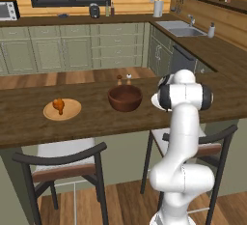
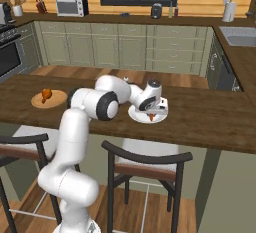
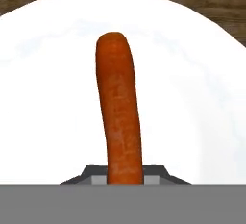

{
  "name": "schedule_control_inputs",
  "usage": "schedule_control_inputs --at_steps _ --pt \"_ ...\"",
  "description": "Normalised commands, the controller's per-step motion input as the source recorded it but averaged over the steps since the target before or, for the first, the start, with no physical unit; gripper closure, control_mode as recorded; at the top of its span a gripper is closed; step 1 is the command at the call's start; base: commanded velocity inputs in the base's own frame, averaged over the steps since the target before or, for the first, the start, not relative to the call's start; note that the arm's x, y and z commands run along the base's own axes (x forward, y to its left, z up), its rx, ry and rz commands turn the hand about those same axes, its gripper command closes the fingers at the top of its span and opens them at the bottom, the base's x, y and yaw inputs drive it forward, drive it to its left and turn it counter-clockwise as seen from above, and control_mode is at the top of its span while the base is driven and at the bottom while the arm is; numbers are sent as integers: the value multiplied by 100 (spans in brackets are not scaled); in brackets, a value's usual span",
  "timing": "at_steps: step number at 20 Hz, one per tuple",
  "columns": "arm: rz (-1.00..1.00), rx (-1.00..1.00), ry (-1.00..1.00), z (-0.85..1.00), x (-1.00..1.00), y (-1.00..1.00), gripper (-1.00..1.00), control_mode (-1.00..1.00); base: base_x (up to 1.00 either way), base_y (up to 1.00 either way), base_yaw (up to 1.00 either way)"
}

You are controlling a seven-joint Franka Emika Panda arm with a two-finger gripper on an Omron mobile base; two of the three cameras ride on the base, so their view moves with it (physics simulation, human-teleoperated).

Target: Pick the chicken drumstick and carrot from their plates and place them in the bowl. Then put the bowl in the fridge.

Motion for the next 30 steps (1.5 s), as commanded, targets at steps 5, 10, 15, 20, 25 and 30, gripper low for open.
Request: schedule_control_inputs --at_steps 5,10,15,20,25,30 --pt "0 0 -52 55 -100 0 100 -100 0 0 0" --pt "0 4 -20 99 -98 2 100 -100 0 0 0" --pt "0 14 4 100 -62 18 100 -100 0 0 0" --pt "6 19 17 100 -30 19 100 -100 0 0 0" --pt "7 10 20 82 -4 31 100 -100 0 0 0" --pt "6 -2 -4 6 0 75 100 -100 0 0 0"
